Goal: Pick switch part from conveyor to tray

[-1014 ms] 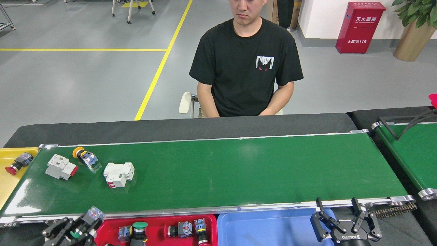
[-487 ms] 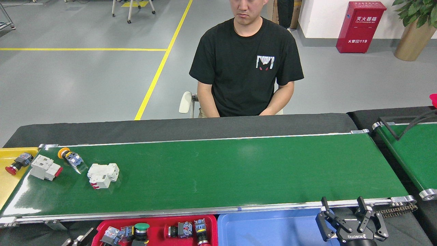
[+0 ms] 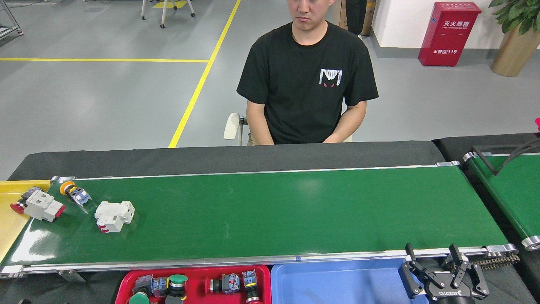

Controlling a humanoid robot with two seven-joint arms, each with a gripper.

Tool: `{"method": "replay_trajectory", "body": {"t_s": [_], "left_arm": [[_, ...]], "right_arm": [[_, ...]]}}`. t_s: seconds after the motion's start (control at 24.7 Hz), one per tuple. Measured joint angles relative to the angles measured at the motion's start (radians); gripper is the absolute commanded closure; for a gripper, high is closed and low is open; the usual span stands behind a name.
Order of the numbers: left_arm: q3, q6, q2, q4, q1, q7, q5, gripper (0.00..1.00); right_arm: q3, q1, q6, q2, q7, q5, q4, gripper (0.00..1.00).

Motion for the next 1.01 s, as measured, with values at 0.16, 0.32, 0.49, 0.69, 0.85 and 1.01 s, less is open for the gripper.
{"method": "replay_trajectory", "body": {"t_s": [0.16,0.32,0.49,0.69,0.85,1.01], "left_arm": [[-0.001,0.047,0.036,0.058,-0.113,-0.005,-0.076,0.00],[-0.024,0.086,0.042,0.182,-0.280,-0.043,-0.163,0.00],[-0.075,0.088,0.053,0.336,-0.399,-0.081,-0.170,0.00],[-0.120,0.098,0.118,0.460,-0.495,-0.091,-0.170,0.00],[-0.124,0.101,0.120,0.541,-0.556,-0.093,-0.171,0.00],[-0.154,0.104,0.134,0.625,-0.625,-0.094,-0.173,0.02]], "right_arm": [[0.000,0.000,-0.005,0.000,0.000,-0.002,0.001,0.00],[0.000,0.000,-0.010,0.000,0.000,-0.002,0.001,0.00],[0.000,0.000,-0.012,0.000,0.000,-0.002,0.001,0.00],[0.000,0.000,-0.021,-0.003,0.000,-0.002,0.000,0.00],[0.000,0.000,-0.031,-0.003,0.000,-0.002,0.000,0.00],[0.000,0.001,-0.034,-0.003,0.000,-0.002,-0.001,0.00]]}}
